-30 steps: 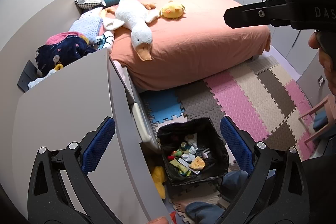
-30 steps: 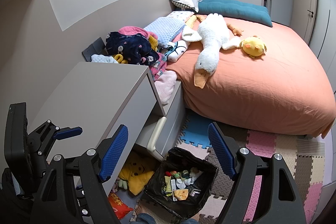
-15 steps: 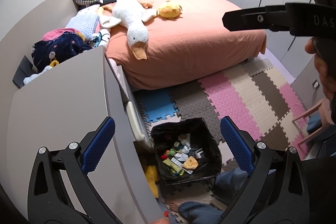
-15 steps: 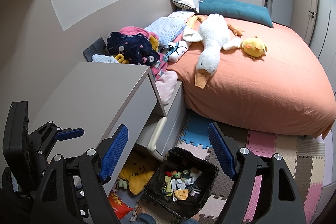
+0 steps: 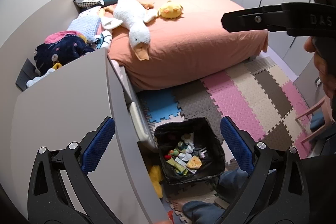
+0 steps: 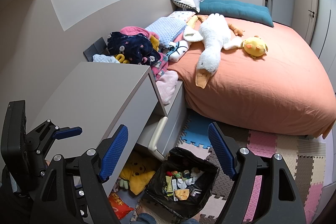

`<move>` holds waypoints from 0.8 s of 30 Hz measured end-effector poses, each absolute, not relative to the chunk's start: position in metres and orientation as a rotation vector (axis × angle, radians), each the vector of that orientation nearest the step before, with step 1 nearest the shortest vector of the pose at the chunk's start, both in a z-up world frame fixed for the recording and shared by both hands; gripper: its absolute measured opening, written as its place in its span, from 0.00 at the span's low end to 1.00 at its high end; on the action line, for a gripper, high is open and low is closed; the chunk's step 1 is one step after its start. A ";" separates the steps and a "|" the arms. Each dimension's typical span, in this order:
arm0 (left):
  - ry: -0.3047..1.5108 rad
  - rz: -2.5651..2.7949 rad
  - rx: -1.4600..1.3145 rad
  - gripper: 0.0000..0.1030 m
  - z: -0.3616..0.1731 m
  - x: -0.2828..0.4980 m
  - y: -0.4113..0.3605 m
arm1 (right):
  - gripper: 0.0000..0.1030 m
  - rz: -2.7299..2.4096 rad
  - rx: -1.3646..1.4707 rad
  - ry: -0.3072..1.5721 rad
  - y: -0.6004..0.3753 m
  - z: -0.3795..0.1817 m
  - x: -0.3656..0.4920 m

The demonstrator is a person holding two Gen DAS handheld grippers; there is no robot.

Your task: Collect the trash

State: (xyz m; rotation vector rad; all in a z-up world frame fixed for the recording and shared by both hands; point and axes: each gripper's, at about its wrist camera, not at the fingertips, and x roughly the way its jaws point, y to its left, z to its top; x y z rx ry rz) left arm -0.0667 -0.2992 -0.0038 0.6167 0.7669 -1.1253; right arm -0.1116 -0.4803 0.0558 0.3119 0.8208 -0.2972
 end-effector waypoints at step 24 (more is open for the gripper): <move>0.778 -1.134 0.649 0.94 -0.005 -0.064 -0.306 | 0.77 -0.295 0.310 0.818 -0.482 0.056 -0.112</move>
